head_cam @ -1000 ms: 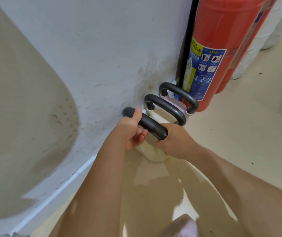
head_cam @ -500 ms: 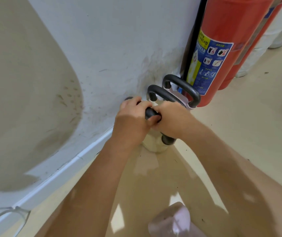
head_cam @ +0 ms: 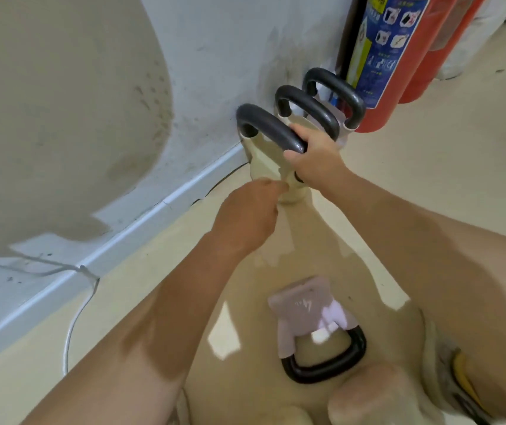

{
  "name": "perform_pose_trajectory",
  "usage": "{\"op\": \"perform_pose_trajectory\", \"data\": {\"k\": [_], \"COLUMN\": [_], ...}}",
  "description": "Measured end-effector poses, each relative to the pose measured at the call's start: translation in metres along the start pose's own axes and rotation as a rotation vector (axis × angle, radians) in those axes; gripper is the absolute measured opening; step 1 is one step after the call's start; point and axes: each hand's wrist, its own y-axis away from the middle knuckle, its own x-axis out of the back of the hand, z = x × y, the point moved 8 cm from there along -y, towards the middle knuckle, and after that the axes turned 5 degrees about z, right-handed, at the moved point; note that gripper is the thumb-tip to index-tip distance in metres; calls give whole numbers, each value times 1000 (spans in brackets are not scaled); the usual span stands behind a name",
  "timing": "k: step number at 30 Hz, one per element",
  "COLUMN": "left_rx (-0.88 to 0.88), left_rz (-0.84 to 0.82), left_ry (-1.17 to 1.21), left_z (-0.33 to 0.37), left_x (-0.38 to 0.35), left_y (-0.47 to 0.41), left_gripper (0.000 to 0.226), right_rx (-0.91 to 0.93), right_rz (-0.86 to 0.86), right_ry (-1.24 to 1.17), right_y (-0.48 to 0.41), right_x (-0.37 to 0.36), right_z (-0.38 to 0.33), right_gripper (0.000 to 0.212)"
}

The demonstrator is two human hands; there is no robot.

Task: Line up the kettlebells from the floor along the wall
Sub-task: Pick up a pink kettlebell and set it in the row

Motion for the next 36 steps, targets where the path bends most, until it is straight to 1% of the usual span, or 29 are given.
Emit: {"op": "perform_pose_trajectory", "data": {"k": [1,2,4,6,8,10,11,12,14,16,17,19,21,23,25,26,28,29,31,32,34,35,36], "left_rx": [1,24,84,116,143,156,156,158,175,229,267,350,452,579,722,768,812,822,844,866,947,1013,1102], "left_rz": [-14,-32,-100,-166,-209,-266,-309,-347,-404,-463,-495,-554,-587,-560,-516,-517,-544,-550,-526,-505,-458,-414,-347], "left_ry": [-3,1,1,-5,9,52,67,72,57,73,79,86,99,152,232,261,309,326,337,346,410,463,533], "left_z": [0,-1,1,13,25,32,34,36,35,33,32,26,15,6,2,4,10,13,14,12,11,9,4], "left_x": [-3,-7,-16,-23,-29,-42,-52,-62,-82,-103,-112,-130,-145,-157,-166,-172,-183,-186,-186,-186,-185,-183,-181], "left_y": [8,16,31,48,67,89,101,113,138,165,181,214,241,257,268,271,273,273,268,267,270,273,276], "left_gripper": [40,34,32,31,28,25,23,21,21,22,23,25,29,30,29,30,32,32,32,32,30,28,26], "right_rx": [-4,-10,-14,-12,-71,-150,-152,-111,-16,84,133,209,289,345,387,425,416,411,456,456,402,369,349], "right_rz": [8,26,52,33,-82,-284,-360,-393,-429,-525,-595,-703,-760,-846,-952,-992,-1036,-1032,-1031,-1070,-1171,-1203,-1214], "right_ry": [38,75,87,19,60,229,288,312,333,386,426,512,658,753,843,927,1069,1111,1172,1174,1083,1036,990], "right_y": [6,14,31,49,75,109,126,140,163,186,200,227,249,268,285,290,296,297,298,297,295,294,292], "right_x": [-1,-1,1,0,-12,-33,-42,-48,-54,-61,-66,-76,-85,-92,-96,-97,-98,-100,-103,-105,-105,-105,-104], "right_z": [3,9,18,26,45,71,78,79,73,72,74,82,95,106,116,119,131,137,141,142,138,134,129], "right_gripper": [38,38,40,43,51,58,57,51,31,11,6,10,16,17,14,17,26,29,28,26,18,9,10]}}
